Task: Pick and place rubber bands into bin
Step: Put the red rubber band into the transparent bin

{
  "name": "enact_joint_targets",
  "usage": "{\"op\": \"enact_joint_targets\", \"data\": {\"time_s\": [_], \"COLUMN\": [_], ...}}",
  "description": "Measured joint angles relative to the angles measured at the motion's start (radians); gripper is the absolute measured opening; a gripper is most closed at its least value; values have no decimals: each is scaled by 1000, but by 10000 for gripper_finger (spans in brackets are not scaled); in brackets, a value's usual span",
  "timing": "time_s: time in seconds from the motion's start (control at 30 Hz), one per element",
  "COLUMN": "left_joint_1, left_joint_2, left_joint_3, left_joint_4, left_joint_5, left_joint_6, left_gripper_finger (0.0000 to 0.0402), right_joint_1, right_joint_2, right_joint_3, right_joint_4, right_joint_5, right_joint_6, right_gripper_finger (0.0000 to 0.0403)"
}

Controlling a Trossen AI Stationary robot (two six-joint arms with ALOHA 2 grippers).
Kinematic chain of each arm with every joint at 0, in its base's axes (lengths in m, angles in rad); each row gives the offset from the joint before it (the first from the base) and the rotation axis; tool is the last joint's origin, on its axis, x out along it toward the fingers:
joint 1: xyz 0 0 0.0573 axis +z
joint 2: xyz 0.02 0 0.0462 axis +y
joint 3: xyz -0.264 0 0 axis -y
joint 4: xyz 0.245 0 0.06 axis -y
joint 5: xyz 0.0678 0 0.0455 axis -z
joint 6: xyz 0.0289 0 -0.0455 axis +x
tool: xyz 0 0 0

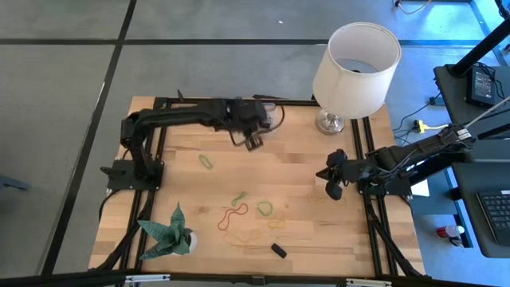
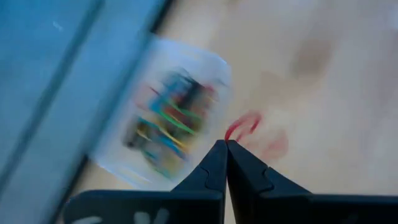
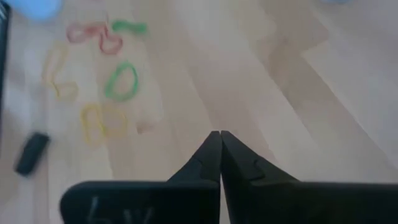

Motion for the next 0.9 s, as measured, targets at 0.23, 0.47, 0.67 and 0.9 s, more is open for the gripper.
{"op": "enact_joint_targets", "data": {"time_s": [0.23, 0.47, 0.67, 0.9], "left_joint_1": [183, 320, 370, 372], "left_joint_2": [13, 103, 197, 281], "left_joint_3": [52, 12, -26, -29], "left_joint_4": [70, 35, 45, -10], "left_joint_5": [84, 148, 245, 268], "left_joint_6": [204, 292, 294, 285], "left_gripper_finger": [2, 2, 2, 47], "right_joint_1": [-58, -108, -135, -144], "right_joint_2": [1, 9, 31, 70], "right_joint_3": [0, 1, 2, 2], "right_joint_4": [104, 118, 131, 137], "right_joint_5": [2, 5, 5, 46], "right_joint_6": [36, 173, 219, 258], "right_gripper_finger": [7, 9, 9, 9]}}
